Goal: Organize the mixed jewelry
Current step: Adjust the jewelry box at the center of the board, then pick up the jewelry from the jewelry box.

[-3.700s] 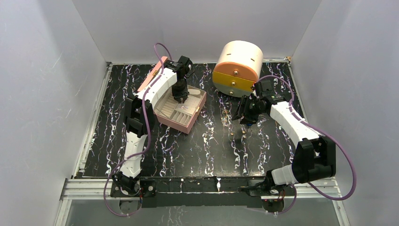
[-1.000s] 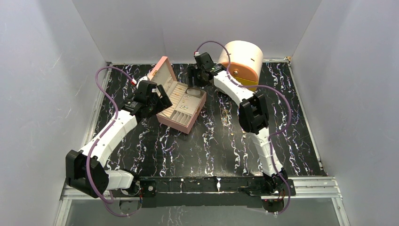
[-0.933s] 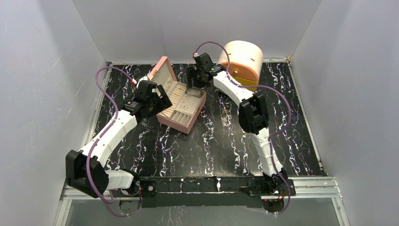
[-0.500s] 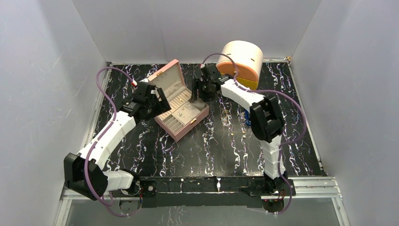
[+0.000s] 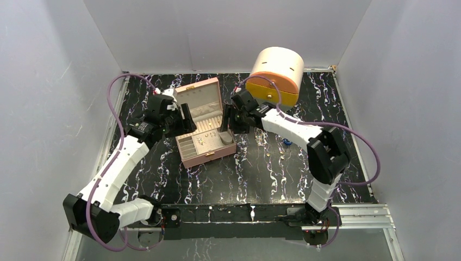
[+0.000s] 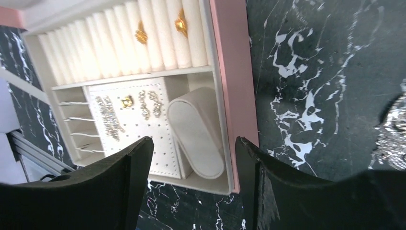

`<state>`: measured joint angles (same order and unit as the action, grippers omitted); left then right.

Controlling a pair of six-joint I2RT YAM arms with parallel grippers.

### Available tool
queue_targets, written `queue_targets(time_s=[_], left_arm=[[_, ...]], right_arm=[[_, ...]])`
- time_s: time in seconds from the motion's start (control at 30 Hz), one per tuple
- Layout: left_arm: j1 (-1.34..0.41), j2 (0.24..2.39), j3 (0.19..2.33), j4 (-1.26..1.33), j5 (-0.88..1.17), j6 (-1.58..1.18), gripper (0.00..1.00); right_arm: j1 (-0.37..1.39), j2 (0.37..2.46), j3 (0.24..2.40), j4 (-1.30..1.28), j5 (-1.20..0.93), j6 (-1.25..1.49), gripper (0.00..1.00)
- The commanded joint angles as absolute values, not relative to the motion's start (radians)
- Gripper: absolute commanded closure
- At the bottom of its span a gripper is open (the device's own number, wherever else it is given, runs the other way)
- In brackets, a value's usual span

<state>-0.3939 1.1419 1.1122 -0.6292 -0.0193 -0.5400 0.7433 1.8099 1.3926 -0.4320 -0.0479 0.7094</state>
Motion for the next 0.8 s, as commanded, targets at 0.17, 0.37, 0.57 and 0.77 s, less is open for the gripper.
queue_targets(time_s=[0.17, 0.37, 0.57, 0.77], left_arm=[[-0.507, 1.346, 1.230, -0.587, -0.051, -0.430, 0.45], [-0.554, 1.524, 1.308, -0.595, -0.102, -0.314, 0.61], [-0.558, 1.623, 1.336, -0.591, -0.090, -0.285, 0.66], [-0.564, 1.662, 1.352, -0.585, -0.080, -0.298, 0.76]], right_arm=[[0.732, 1.603, 1.405, -0.411, 0.073, 0.656, 0.26], [0.712, 1.511, 1.253, -0.384, 0.049, 0.664, 0.26], [0.700, 1.485, 1.207, -0.398, 0.053, 0.660, 0.26], [0.689, 1.494, 1.211, -0.408, 0.056, 0.651, 0.27]])
